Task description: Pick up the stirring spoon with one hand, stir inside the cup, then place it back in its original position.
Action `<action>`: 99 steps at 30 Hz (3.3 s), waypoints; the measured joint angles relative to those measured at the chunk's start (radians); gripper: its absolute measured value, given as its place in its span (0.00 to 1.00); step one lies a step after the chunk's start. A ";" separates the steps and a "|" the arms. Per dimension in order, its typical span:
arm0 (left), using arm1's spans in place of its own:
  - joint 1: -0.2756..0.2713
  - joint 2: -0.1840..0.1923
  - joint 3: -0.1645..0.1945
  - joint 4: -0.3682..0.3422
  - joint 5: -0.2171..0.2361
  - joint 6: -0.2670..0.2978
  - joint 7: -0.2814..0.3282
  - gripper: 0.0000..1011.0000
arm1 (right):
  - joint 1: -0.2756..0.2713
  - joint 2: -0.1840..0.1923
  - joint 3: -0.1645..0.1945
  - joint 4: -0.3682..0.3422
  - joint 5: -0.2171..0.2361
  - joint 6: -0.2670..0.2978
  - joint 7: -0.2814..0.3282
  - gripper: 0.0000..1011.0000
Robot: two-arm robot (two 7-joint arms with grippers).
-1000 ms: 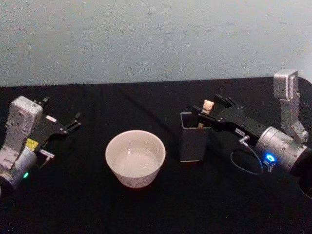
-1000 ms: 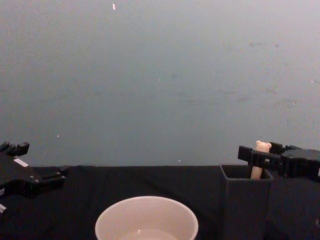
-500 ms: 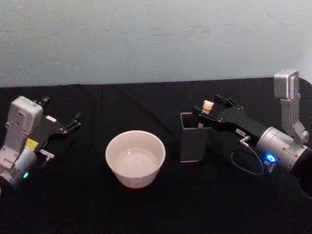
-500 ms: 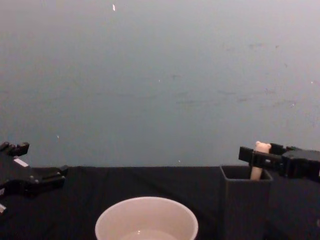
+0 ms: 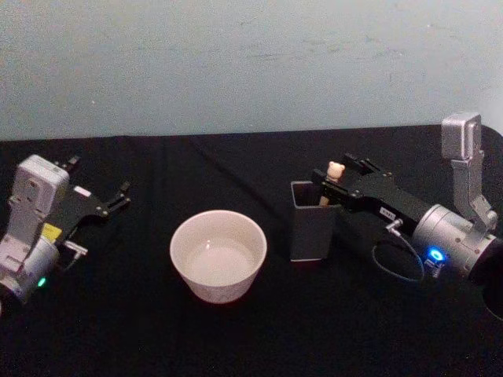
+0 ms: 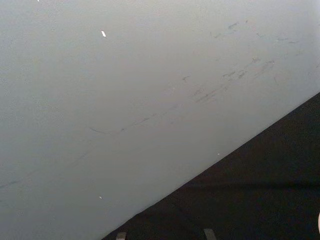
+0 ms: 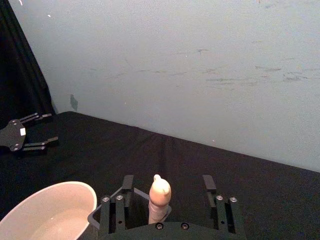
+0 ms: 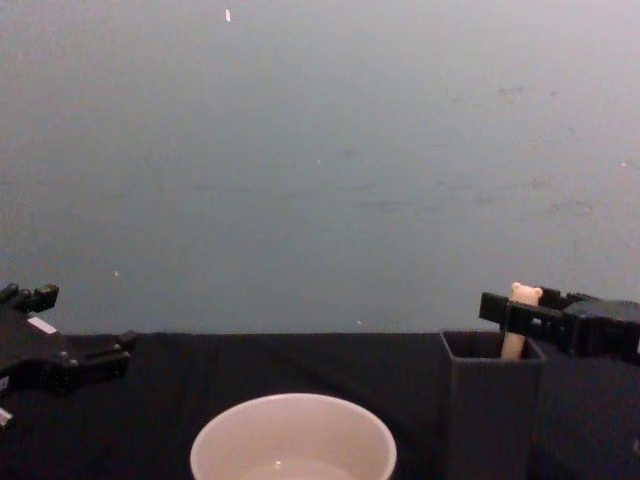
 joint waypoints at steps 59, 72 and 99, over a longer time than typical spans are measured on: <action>0.000 0.000 0.000 0.000 0.000 0.000 0.000 0.99 | -0.009 0.031 0.046 -0.121 0.112 -0.008 0.031 0.21; 0.000 0.000 0.000 0.000 0.000 0.000 0.000 0.99 | 0.023 0.020 0.056 -0.157 0.149 -0.049 0.031 0.21; 0.000 0.000 0.000 0.000 0.000 0.000 0.000 0.99 | 0.147 -0.041 -0.161 -0.031 0.024 -0.051 0.134 0.21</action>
